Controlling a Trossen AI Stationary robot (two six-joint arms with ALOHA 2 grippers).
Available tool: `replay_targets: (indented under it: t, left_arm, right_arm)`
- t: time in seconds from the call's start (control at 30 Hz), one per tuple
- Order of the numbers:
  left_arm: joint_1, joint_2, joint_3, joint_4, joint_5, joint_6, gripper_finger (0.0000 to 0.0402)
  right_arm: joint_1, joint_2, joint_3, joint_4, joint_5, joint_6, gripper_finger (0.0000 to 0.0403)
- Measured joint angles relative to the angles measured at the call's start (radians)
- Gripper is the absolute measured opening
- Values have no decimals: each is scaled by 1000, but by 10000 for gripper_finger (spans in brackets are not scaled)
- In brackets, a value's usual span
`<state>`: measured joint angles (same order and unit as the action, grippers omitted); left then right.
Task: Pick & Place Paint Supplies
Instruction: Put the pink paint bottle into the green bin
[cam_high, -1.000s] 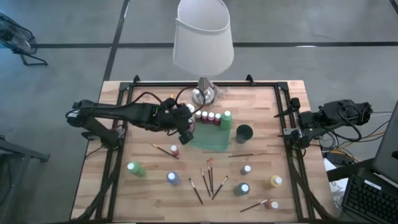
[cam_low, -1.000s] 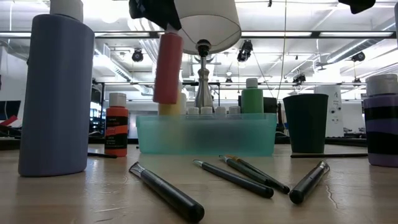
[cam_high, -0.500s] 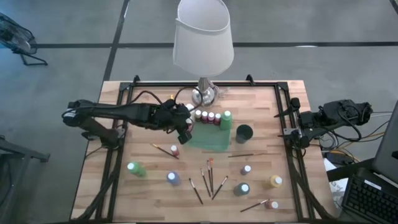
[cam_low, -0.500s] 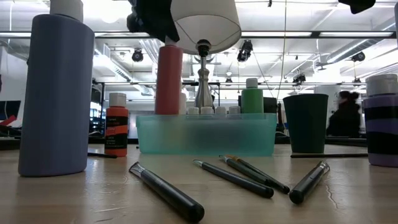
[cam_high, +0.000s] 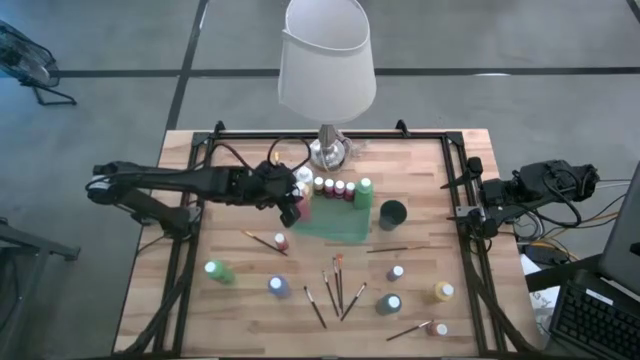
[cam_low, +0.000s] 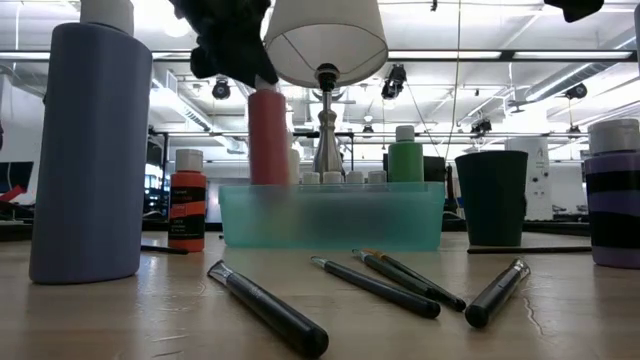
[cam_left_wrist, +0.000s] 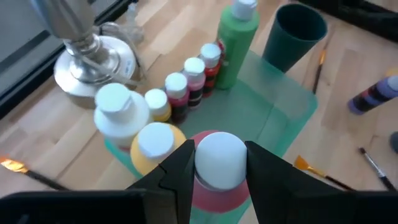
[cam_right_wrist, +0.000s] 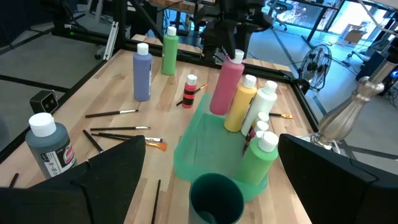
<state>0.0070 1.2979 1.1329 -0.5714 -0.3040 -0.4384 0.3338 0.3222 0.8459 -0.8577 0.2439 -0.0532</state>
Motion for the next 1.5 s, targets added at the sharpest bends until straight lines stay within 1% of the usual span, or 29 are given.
replay_targets:
  t: [0.23,0.43,0.6,0.9,1.03,1.27,1.5]
  left_arm:
    - [12,1,-46,-4,7,4,124]
    - [13,1,-62,8,8,42,124]
    - [14,3,-108,81,6,66,124]
    - [18,3,-161,116,9,67,126]
    - [18,3,-185,164,22,81,141]
    - [18,3,-188,159,47,81,167]
    - [18,-5,-133,148,105,143,203]
  right_arm:
    - [0,0,0,0,0,0,364]
    - [0,0,0,0,0,0,364]
    - [0,0,0,0,0,0,364]
    - [0,0,0,0,0,0,364]
    - [0,0,0,0,0,0,364]
    - [0,0,0,0,0,0,364]
    - [0,0,0,0,0,0,364]
